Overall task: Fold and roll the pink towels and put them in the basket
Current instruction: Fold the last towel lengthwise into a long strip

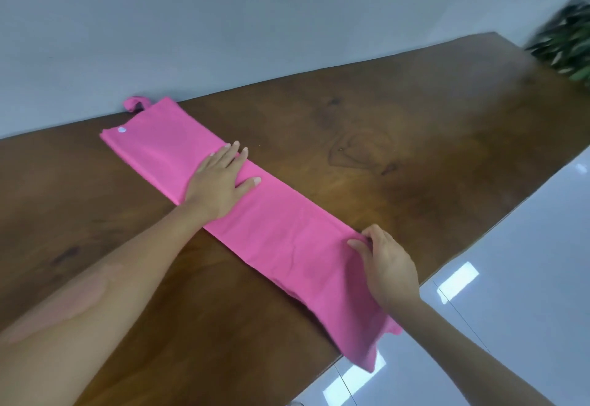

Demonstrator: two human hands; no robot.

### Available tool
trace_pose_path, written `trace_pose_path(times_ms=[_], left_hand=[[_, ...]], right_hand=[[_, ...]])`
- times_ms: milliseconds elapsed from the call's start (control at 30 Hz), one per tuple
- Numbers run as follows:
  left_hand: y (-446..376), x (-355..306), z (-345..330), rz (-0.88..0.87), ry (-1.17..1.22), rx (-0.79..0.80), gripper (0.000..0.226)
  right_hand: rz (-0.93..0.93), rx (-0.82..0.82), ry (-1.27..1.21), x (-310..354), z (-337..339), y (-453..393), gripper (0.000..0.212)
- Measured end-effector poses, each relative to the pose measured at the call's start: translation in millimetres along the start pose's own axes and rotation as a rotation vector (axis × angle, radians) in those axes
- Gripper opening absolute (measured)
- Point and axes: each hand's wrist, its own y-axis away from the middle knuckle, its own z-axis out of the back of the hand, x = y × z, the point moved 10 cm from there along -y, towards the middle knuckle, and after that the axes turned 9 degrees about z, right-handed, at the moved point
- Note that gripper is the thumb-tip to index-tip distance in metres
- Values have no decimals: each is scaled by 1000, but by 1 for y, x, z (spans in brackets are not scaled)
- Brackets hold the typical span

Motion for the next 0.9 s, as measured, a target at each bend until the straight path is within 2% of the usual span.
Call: trace_pose_path(times_ms=[67,200,300,467,600,767,900], left_hand=[[-4,0,0,53,-1,-19,80],[-11,2,1,125,-2,-29,81],[-11,2,2,141,-10,-31,82],[-10,6,3,263,-15,-45,80],[-4,9,2,452,-11,-86,79],[6,10,0,688,-3,-136,80],[19,9,-3,863,14,-195,79]], right_hand=[[-26,4,87,-7,5,-16,37],[-93,56,196,-26,13,-35,55],[-52,76,209,-31,16,-41,61],[105,52,262,-38,24,-93,64],[266,83,297,-40,24,-158,62],[558,120,400,-23,26,-238,54],[633,131,326,-21,24,-286,51]])
